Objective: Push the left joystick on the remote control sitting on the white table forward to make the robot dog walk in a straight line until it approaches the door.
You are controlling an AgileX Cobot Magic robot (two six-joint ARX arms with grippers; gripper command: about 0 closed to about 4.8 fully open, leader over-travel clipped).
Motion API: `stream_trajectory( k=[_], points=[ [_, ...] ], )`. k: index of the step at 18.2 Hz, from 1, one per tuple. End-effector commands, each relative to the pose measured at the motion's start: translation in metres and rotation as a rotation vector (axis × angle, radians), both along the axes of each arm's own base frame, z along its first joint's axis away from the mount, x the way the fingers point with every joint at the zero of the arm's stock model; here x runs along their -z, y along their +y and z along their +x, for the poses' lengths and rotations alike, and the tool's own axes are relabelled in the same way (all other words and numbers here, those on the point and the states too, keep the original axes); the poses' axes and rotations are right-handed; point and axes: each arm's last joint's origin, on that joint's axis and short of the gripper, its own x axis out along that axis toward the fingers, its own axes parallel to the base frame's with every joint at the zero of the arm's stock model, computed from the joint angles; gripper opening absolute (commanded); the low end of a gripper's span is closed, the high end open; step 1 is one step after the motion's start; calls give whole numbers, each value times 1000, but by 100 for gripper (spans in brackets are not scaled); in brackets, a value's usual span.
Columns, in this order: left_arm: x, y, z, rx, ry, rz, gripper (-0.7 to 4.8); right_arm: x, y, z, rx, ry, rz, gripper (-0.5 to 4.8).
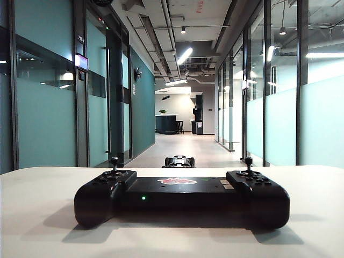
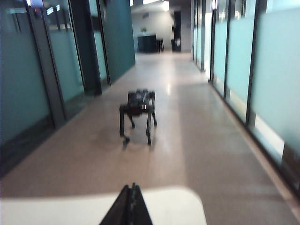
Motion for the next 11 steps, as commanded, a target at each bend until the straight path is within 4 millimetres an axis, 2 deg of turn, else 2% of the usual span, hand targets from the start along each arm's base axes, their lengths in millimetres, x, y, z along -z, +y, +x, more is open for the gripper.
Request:
stream_trajectory(
  k=[1, 6, 11],
  points=[
    [-14, 0, -4, 18, 15, -73, -5, -26, 0, -6, 0, 11, 4, -2],
    [-37, -1, -2, 40, 73, -69, -5, -65, 1, -1, -41, 124, 1, -3],
    [-61, -2, 15, 38, 180, -66, -5, -85, 2, 16, -82, 297, 104, -3]
  ],
)
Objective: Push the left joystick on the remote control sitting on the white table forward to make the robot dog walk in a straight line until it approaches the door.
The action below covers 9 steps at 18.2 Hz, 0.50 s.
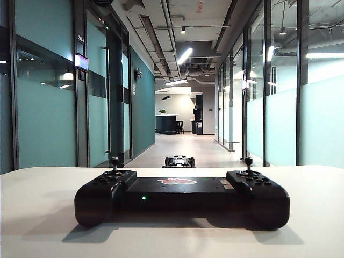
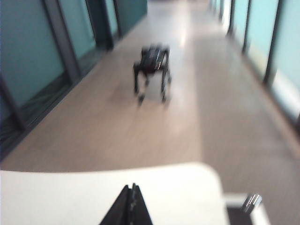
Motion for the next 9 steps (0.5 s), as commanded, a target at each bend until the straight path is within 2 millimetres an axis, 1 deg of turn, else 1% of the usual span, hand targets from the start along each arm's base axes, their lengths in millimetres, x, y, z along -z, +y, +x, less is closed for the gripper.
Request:
stream_trajectory(
  k=[1, 4, 6, 9],
  points=[
    [-14, -1, 12, 14, 77, 4, -5, -8, 0, 9, 0, 93, 58, -4],
    [-29, -8, 28, 94, 147, 22, -5, -9, 5, 16, -44, 142, 56, -4],
    [-38, -17, 38, 191, 188, 53, -5, -7, 11, 21, -87, 167, 52, -4],
    [-47, -34, 54, 347, 263, 89, -5, 2, 25, 25, -125, 269, 106, -5]
  ],
)
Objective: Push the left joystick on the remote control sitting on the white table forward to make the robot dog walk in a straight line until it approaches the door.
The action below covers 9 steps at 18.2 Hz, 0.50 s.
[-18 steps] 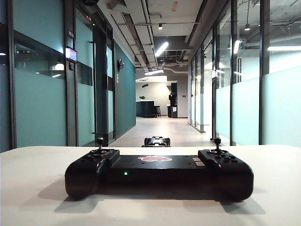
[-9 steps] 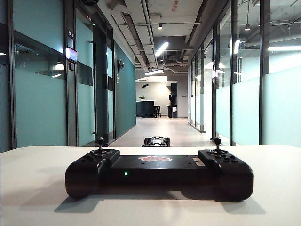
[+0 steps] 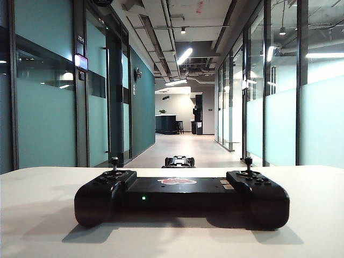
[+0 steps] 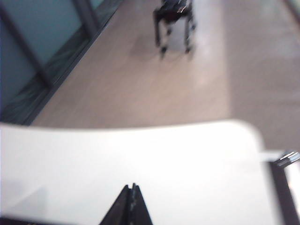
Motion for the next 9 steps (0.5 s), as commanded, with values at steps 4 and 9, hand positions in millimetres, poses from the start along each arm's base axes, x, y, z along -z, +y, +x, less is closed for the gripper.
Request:
stream_trajectory(
  k=[4, 9],
  points=[
    [-9, -30, 25, 324, 150, 24, -5, 13, 32, 5, -93, 154, 1, -5],
    [-7, -39, 36, 466, 241, 44, -5, 28, 70, 7, -192, 309, -50, -5]
  ],
)
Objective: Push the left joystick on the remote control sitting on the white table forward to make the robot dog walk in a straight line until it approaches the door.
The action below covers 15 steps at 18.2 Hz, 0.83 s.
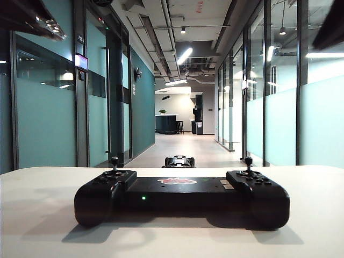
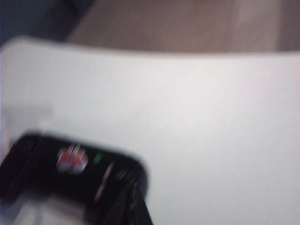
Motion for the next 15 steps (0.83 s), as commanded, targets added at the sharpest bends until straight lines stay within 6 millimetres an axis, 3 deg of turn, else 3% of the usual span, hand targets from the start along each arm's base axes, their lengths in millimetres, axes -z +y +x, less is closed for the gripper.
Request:
stream_trajectory(
  k=[1, 5, 10, 11, 13, 14, 15],
  points=[
    [-3, -1, 1, 55, -7, 26, -5, 4, 21, 3, -24, 77, -11, -5],
    [-3, -1, 1, 58, -3, 29, -5, 16, 50, 18, -60, 235, -71, -4],
    [-3, -1, 1, 58, -3, 29, -5, 25, 72, 42, -52, 417, -201, 8],
    [-3, -2, 1, 60, -3, 28, -5, 27, 76, 46, -55, 454, -218, 88],
    [-3, -2, 1, 61, -3, 27, -5, 34, 84, 52, -98, 532, -214, 380],
    [-3, -2, 1, 61, -3, 27, -5, 38, 86, 54, -113, 557, -210, 431],
    [-3, -2, 1, 61, -3, 27, -5, 45, 89, 56, -114, 585, -226, 431]
  ],
)
